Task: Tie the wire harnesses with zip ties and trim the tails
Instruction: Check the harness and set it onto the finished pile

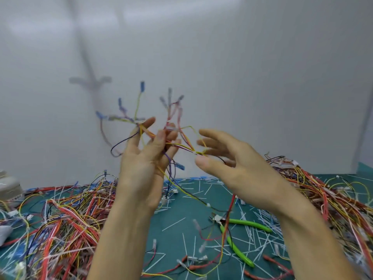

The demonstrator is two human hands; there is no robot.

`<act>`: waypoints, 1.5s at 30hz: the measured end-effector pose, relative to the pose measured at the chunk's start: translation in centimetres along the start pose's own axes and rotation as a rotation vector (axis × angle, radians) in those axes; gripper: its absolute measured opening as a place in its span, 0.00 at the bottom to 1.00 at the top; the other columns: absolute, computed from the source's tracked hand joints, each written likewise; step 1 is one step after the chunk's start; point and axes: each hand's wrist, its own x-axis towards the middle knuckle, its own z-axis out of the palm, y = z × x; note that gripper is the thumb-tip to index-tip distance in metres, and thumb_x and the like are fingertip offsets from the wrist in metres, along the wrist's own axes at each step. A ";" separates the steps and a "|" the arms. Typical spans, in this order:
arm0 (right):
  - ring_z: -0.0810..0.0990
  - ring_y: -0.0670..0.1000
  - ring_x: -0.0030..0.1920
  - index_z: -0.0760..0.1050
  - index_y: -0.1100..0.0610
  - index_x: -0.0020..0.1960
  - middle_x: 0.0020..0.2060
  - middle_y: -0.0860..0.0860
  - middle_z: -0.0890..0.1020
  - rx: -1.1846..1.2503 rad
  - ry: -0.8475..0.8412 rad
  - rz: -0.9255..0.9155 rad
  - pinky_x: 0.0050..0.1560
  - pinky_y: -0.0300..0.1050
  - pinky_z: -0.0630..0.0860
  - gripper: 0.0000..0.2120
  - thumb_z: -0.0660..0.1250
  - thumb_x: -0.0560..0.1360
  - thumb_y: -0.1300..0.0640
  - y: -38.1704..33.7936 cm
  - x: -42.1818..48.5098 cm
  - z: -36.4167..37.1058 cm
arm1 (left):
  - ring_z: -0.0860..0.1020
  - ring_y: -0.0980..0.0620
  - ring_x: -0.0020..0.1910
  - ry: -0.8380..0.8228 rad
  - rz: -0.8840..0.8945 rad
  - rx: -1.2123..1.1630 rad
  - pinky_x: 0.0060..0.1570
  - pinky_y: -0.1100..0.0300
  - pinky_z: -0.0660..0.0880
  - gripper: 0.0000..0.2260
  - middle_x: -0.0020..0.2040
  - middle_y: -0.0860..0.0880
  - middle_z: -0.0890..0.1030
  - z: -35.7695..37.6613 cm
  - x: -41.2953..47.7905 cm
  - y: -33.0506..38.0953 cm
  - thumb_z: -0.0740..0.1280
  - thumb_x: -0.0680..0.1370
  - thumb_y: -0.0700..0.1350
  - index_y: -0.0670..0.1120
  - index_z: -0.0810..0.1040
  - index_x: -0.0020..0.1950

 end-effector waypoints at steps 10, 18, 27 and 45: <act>0.74 0.42 0.22 0.81 0.49 0.51 0.36 0.47 0.86 0.077 0.115 -0.069 0.29 0.41 0.76 0.04 0.68 0.78 0.54 0.2 0.4 0.8 | 0.81 0.54 0.41 -0.176 0.101 0.739 0.51 0.49 0.80 0.11 0.44 0.52 0.83 2.2 -1.8 -1.7 0.59 0.84 0.48 0.58 0.79 0.60; 0.70 0.42 0.22 0.79 0.47 0.45 0.35 0.48 0.85 0.265 0.384 -0.025 0.27 0.40 0.76 0.12 0.66 0.78 0.64 0.8 0.2 -1.6 | 0.80 0.57 0.37 -0.183 0.100 1.008 0.45 0.55 0.79 0.07 0.40 0.54 0.81 2.2 -2.1 -3.1 0.65 0.79 0.55 0.54 0.79 0.46; 0.65 0.45 0.21 0.78 0.51 0.46 0.32 0.47 0.84 0.366 0.605 -0.042 0.23 0.39 0.65 0.10 0.64 0.80 0.65 0.0 0.6 -3.7 | 0.79 0.54 0.38 -0.837 -0.240 1.387 0.42 0.53 0.77 0.26 0.41 0.50 0.83 3.5 -4.2 -5.7 0.68 0.68 0.70 0.47 0.80 0.46; 0.69 0.42 0.23 0.77 0.57 0.48 0.39 0.53 0.83 0.202 0.674 -0.008 0.25 0.33 0.66 0.05 0.64 0.80 0.64 -0.8 4.0 -10.8 | 0.79 0.55 0.29 -0.551 -0.585 0.359 0.33 0.63 0.78 0.06 0.33 0.48 0.80 11.2 -7.2 -13.3 0.68 0.79 0.42 0.41 0.80 0.44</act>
